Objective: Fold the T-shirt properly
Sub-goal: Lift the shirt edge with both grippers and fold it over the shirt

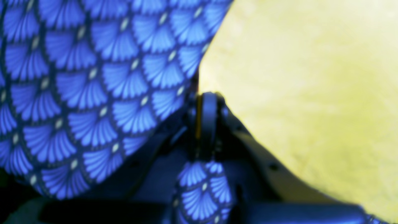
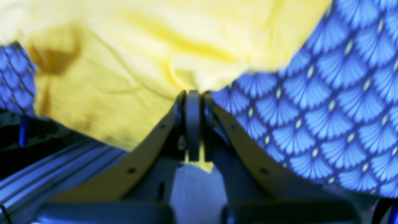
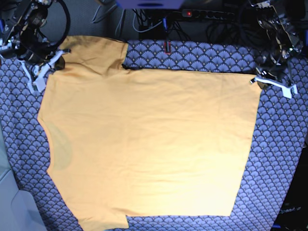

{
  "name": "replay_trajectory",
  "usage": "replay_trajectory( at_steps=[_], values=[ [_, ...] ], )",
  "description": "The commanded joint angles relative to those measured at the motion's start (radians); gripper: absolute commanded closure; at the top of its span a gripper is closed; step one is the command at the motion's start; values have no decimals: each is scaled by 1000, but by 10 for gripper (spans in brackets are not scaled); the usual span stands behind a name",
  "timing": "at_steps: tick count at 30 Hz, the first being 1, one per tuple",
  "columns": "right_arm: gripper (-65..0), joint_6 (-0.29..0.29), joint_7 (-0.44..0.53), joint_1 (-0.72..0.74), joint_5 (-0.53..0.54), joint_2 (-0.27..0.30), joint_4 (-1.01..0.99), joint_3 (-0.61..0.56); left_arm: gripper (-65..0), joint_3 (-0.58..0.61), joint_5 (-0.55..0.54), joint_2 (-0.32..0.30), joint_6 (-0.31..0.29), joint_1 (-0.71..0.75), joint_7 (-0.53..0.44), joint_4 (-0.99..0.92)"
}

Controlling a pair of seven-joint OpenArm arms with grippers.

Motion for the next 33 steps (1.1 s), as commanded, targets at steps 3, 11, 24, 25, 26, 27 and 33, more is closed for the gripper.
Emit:
replay_trajectory(
  at_steps=[3, 11, 24, 25, 26, 27, 33],
  values=[
    [0, 7, 5, 34, 13, 30, 12, -6, 0, -4, -8, -13, -3, -5, -16, 46],
    [0, 7, 5, 146, 13, 58, 12, -42, 0, 6, -5, -37, -2, -114, -14, 35],
    [0, 7, 11, 361, 13, 90, -48, -151, 0, 6, -3, -42, 0, -343, 75, -120],
    [0, 7, 11, 387, 13, 98, -75, -157, 0, 6, -3, -43, 0, -361, 75, -147],
    [0, 7, 13, 412, 13, 101, -106, -164, 0, 6, -3, -43, 0, -378, 70, -175],
    [0, 7, 14, 432, 13, 110, -130, -165, 0, 6, -3, -45, 0, -393, 68, -200],
    [0, 7, 60, 567, 13, 164, -278, -173, 0, 6, 92, -40, 0, -494, 75, -252]
  ],
)
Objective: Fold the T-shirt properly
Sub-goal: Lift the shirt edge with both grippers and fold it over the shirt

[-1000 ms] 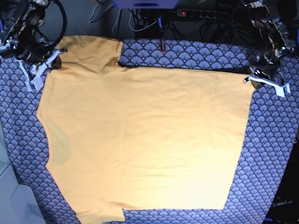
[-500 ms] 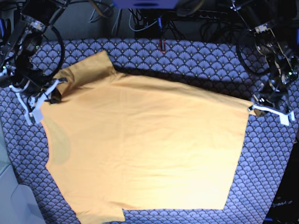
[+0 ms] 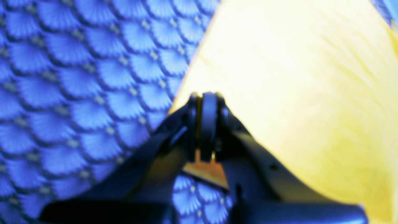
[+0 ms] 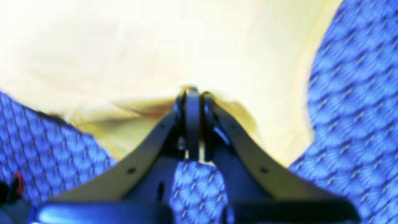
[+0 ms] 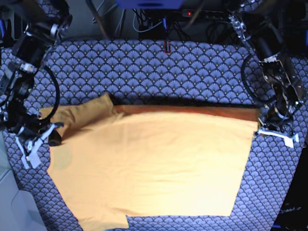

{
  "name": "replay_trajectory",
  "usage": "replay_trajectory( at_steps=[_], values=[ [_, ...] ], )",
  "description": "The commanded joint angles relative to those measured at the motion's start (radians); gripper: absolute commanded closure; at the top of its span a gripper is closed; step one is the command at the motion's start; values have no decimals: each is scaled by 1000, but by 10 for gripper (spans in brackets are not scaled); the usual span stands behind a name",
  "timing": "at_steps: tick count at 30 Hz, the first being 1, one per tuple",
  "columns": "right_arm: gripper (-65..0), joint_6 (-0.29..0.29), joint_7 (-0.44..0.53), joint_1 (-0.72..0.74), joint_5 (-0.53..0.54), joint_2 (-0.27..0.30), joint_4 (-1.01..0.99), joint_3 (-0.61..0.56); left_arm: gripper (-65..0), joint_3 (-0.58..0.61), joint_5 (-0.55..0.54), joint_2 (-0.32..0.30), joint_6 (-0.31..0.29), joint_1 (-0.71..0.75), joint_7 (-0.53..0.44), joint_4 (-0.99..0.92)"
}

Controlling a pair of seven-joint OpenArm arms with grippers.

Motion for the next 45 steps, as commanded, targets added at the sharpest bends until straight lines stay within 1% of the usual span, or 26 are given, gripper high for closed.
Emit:
replay_trajectory(
  at_steps=[1, 4, 8, 12, 16, 19, 22, 25, 26, 29, 32, 37, 41, 45],
  values=[
    [0, 7, 28, 43, 17, 23, -15, -13, 0, 0, 1, -9, -8, -41, -20, 18],
    [0, 7, 58, 96, 17, 47, -87, -40, 0, 36, 33, -3, -8, -79, -20, 18],
    [0, 7, 103, 149, 15, 52, -188, -63, 0, 86, 65, -2, -8, -113, -22, 18],
    [0, 7, 170, 172, 15, 66, -251, -132, 0, 128, 68, -2, -8, -148, -30, -4],
    [0, 7, 238, 200, 15, 70, -338, -166, 0, 123, 109, -8, -8, -209, -33, -89],
    [0, 7, 275, 229, 15, 90, -397, -191, 0, 122, 122, -13, -8, -229, -37, -134],
    [0, 7, 316, 261, 15, 106, -460, -200, 0, 123, 122, -13, -8, -231, -86, -146],
    [0, 7, 347, 295, 12, 126, -526, -201, 0, 123, 123, -9, -8, -231, -106, -160],
    [0, 7, 356, 306, 1, 135, -546, -201, 0, 123, 122, -11, -8, -234, -111, -178],
    [0, 7, 391, 346, -58, 138, -608, -200, 0, 122, 122, -14, -8, -278, -112, -244],
    [0, 7, 413, 373, -103, 138, -645, -200, 0, 122, 122, -14, -8, -297, -135, -267],
    [0, 7, 422, 375, -111, 138, -648, -200, 0, 129, 123, -14, -8, -311, -174, -272],
    [0, 7, 436, 372, -114, 139, -650, -200, 0, 122, 122, -14, -8, -318, -182, -272],
    [0, 7, 447, 366, -127, 150, -651, -201, 0, 97, 116, -48, -8, -318, -183, -272]
  ],
)
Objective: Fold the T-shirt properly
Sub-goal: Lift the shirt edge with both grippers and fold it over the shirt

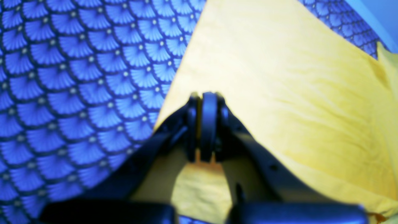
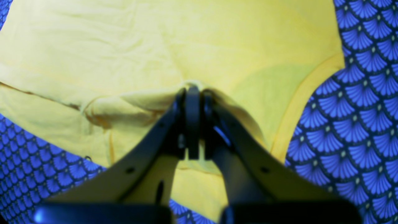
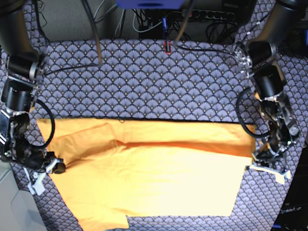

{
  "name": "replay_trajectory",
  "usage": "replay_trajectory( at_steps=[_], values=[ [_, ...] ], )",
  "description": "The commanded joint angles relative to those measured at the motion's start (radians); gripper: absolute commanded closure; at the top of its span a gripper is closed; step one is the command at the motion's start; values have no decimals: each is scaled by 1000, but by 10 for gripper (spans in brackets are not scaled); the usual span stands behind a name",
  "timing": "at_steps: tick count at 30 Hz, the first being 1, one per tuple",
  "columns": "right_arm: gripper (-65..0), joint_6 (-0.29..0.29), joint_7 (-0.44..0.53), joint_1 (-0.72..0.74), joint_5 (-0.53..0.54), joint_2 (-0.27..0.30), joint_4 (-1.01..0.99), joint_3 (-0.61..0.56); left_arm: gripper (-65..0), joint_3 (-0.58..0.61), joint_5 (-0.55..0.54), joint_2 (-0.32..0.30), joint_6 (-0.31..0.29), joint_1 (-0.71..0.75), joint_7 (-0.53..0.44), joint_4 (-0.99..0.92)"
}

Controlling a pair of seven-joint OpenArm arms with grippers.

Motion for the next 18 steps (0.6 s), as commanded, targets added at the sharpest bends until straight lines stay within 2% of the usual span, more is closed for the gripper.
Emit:
replay_trajectory(
  at_steps=[1, 14, 18],
  values=[
    [0, 7, 27, 33, -3, 23, 16, 5, 0, -3, -6, -21, 0, -40, -23, 16],
    [0, 7, 52, 35, -98, -21, 16, 7, 0, 0, 0, -13, 0, -40, -23, -14],
    [0, 7, 60, 35, -114, -21, 16, 7, 0, 2, 0, -15, -3, -40, -89, -77]
  ],
)
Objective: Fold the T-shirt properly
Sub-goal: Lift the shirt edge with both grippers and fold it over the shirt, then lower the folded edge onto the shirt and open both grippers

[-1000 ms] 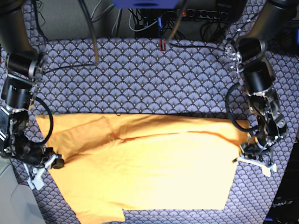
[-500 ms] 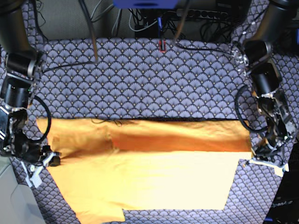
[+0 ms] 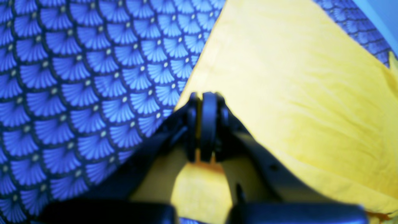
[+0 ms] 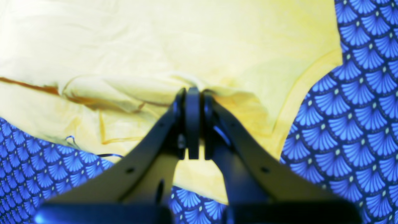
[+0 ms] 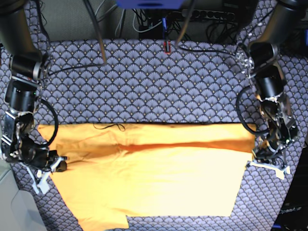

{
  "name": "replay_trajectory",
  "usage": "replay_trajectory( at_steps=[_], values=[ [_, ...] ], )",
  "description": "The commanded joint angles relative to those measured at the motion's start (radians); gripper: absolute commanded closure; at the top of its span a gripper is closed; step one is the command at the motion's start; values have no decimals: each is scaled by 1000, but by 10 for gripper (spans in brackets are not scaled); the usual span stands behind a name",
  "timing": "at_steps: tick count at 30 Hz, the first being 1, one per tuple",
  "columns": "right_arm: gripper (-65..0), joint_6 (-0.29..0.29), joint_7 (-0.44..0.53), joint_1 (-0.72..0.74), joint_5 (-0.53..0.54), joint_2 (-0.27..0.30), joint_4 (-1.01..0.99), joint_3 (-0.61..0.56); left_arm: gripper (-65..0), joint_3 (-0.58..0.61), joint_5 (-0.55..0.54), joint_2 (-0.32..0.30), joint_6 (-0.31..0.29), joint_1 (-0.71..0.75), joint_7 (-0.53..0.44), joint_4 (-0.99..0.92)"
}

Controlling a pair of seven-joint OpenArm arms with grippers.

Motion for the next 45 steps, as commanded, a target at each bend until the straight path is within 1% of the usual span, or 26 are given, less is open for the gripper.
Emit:
replay_trajectory(
  at_steps=[1, 4, 11, 20, 21, 22, 24, 27, 29, 30, 33, 35, 37, 39, 41, 42, 45],
  values=[
    [0, 6, 31, 34, 10, 12, 17, 4, 0, 1, -12, -14, -12, -32, -39, 0],
    [0, 6, 39, 36, 10, 15, 17, 4, 0, 2, -12, -14, -15, -32, -56, -37],
    [0, 6, 40, 38, 10, 18, 17, 4, 0, 102, -20, -14, -10, -32, -84, -34],
    [-1, 6, 33, 34, 10, 19, 17, 4, -3, 99, -21, -17, -9, -31, -75, -32],
    [-6, 6, 31, 34, 10, 19, 17, 4, -31, 99, -21, -17, -9, -31, -75, -32],
    [-20, 6, 31, 34, 10, 19, 17, 4, -65, 99, -21, -17, -9, -29, -75, -32],
    [-70, 6, 30, 34, 11, 16, 17, 8, -156, 99, -21, -17, -9, -29, -73, -32],
    [-183, 6, 17, 33, 13, 13, 17, 8, -310, 99, -21, -18, -9, -28, -73, -32],
    [-267, 6, 13, 33, 13, 12, 17, 8, -375, 99, -21, -20, -9, -28, -73, -31],
    [-306, 6, 13, 33, 15, 12, 17, 8, -392, 99, -21, -20, -9, -28, -73, -31],
    [-394, 6, 10, 33, 16, 15, 17, 10, -399, 99, -21, -20, -10, -28, -71, -31],
    [-419, 6, 10, 33, 16, 18, 17, 19, -399, 99, -23, -22, -12, -28, -56, -24],
    [-423, 6, 8, 16, 16, 21, 17, 58, -399, 98, -23, -22, -15, -9, -4, 23],
    [-423, 6, 13, -4, 16, 42, 18, 91, -399, 90, -49, -20, -16, 40, 27, 117],
    [-423, 6, 20, -12, 15, 50, 18, 94, -399, 67, -87, -20, -10, 89, 54, 213],
    [-423, 6, 20, -18, 13, 67, 18, 96, -400, 53, -104, -18, -10, 109, 73, 249],
    [-423, 6, 26, -30, 15, 79, 18, 96, -400, 35, -120, -17, -10, 143, 93, 279]
  ],
)
